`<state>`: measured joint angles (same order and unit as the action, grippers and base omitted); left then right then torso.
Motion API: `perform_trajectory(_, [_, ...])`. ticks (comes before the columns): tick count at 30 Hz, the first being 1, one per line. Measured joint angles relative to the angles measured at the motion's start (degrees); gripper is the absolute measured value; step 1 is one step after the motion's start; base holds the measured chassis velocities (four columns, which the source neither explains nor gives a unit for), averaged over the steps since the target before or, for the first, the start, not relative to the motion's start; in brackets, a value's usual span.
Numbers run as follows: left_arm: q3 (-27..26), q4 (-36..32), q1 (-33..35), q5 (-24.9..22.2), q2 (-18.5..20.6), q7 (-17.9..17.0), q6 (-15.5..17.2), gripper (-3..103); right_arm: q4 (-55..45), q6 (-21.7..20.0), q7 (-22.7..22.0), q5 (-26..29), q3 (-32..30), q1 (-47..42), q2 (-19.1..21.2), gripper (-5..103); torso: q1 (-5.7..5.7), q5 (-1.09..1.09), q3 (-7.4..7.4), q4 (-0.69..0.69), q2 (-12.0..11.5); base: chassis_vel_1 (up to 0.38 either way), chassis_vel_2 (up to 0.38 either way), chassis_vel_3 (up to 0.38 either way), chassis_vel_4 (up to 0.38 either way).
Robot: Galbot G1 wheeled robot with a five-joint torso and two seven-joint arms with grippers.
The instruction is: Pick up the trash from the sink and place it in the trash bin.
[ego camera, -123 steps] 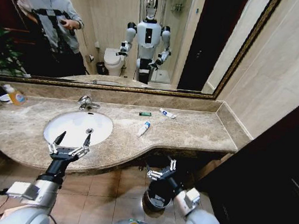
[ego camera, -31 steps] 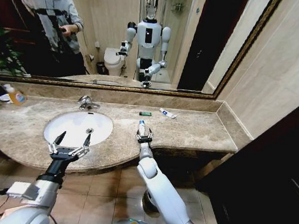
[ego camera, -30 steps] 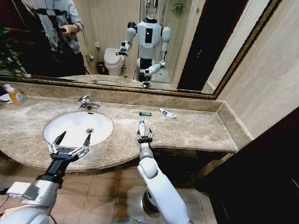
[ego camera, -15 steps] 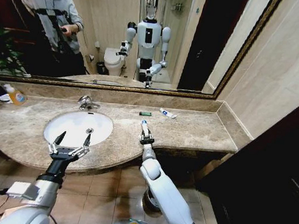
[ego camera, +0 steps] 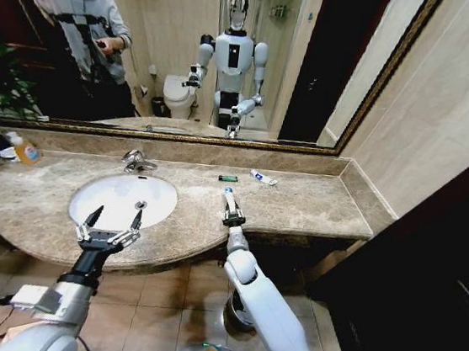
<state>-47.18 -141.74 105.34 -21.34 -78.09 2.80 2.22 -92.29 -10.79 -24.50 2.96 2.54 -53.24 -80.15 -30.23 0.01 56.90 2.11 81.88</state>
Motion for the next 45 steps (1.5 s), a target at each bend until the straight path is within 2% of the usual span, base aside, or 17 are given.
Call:
perform_trajectory(5, [0.0,0.0,0.0,0.0,0.0,0.0,0.0,100,-3.51,1.8,1.35,0.87,-1.56,-2.18,3.06,27,0.0,-0.01,0.0,0.0,0.0,0.0,0.0,0.0,0.0])
perform_trajectory(6, [0.0,0.0,0.0,0.0,0.0,0.0,0.0,100,-6.03,2.63,2.1,1.37,-2.85,-3.63,5.07,27,0.0,-0.01,0.0,0.0,0.0,0.0,0.0,0.0,0.0])
perform_trajectory(8, [0.0,0.0,0.0,0.0,0.0,0.01,0.0,100,-6.92,2.82,2.39,1.49,-3.33,-4.19,5.83,27,0.0,-0.01,0.0,0.0,0.0,0.0,0.0,0.0,0.0])
perform_trajectory(11, [0.0,0.0,0.0,0.0,0.0,0.0,0.0,100,-12.24,3.41,4.26,2.11,-6.56,-7.8,9.61,27,0.0,-0.01,0.0,0.0,0.0,0.0,0.0,0.0,0.0])
perform_trajectory(16, [0.0,0.0,0.0,0.0,0.0,0.0,0.0,100,-16.04,4.82,6.47,2.0,-10.22,-12.19,11.76,27,0.0,0.0,0.0,-0.01,0.01,0.0,0.0,0.0,0.0])
perform_trajectory(20, [0.0,0.0,0.0,0.0,0.0,0.0,0.0,100,-18.44,10.14,8.08,1.84,-14.84,-19.56,13.6,27,0.01,0.0,0.0,-0.01,0.01,0.0,0.0,0.0,0.0])
perform_trajectory(26, [0.0,0.0,0.0,0.0,0.0,0.0,0.0,100,-20.48,12.89,6.92,1.11,-16.86,-24.59,14.39,27,0.01,0.0,0.0,-0.01,0.01,0.0,0.0,0.0,0.0])
perform_trajectory(30, [0.0,0.0,0.0,0.0,0.0,0.0,0.0,100,-19.96,19.54,7.46,-1.33,-18.82,-27.82,14.14,27,0.01,0.0,-0.01,0.0,0.01,0.0,0.0,0.0,0.0])
perform_trajectory(31, [0.0,0.0,0.0,0.0,0.0,0.0,0.0,100,-19.96,19.54,7.46,-1.33,-18.82,-27.82,14.14,27,0.01,0.0,-0.01,0.0,0.01,0.0,0.0,0.0,0.0])
perform_trajectory(33, [0.0,0.0,0.0,0.0,0.0,0.0,0.0,100,-18.76,23.29,9.7,-2.43,-20.91,-30.43,13.73,27,0.0,0.0,0.0,0.0,0.01,0.0,0.0,0.0,0.0])
perform_trajectory(34, [0.0,0.0,0.0,0.0,0.0,0.0,0.0,100,-18.76,23.29,9.7,-2.43,-20.91,-30.43,13.73,27,0.0,0.0,0.0,0.0,0.01,0.0,0.0,0.0,0.0])
perform_trajectory(39, [0.0,0.0,0.0,0.0,0.0,0.0,0.0,100,-14.43,30.14,12.09,-4.07,-23.9,-36.63,13.3,27,0.0,-0.01,0.0,0.0,0.01,0.0,0.0,0.0,0.0])
perform_trajectory(42, [0.0,0.0,0.0,0.0,0.0,0.0,0.0,100,-9.94,34.19,12.0,-4.44,-23.75,-41.0,12.31,27,0.0,0.0,0.0,0.0,0.0,0.0,0.0,0.0,0.0])
perform_trajectory(45, [0.0,0.0,0.0,0.0,0.0,0.0,0.0,100,-6.2,36.44,11.51,-5.12,-22.82,-43.62,11.4,27,0.01,0.0,0.0,-0.01,0.0,0.0,0.0,0.0,0.0])
